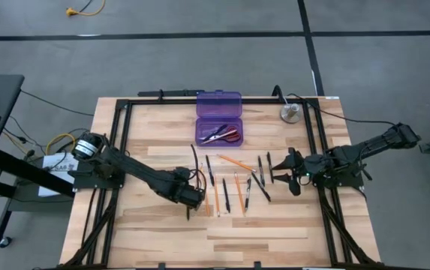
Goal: Pick & place school supplies into a supply box
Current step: Put the black pen into the violet supply box
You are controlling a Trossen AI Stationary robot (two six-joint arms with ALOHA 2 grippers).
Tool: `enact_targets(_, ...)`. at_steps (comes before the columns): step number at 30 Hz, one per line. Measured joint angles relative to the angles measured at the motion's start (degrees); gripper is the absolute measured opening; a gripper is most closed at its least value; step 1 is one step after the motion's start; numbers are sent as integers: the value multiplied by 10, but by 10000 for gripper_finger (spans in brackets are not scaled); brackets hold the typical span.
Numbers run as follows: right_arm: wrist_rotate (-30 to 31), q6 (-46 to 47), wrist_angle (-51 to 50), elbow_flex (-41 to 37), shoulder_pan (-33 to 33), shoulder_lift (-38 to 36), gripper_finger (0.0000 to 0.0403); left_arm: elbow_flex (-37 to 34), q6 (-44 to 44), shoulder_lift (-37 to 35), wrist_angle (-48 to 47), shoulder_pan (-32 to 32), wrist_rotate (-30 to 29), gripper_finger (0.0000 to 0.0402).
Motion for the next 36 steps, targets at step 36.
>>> enact_targets(36,1,0,5,0,0,34,169,-1,26,75,44,6,42,123)
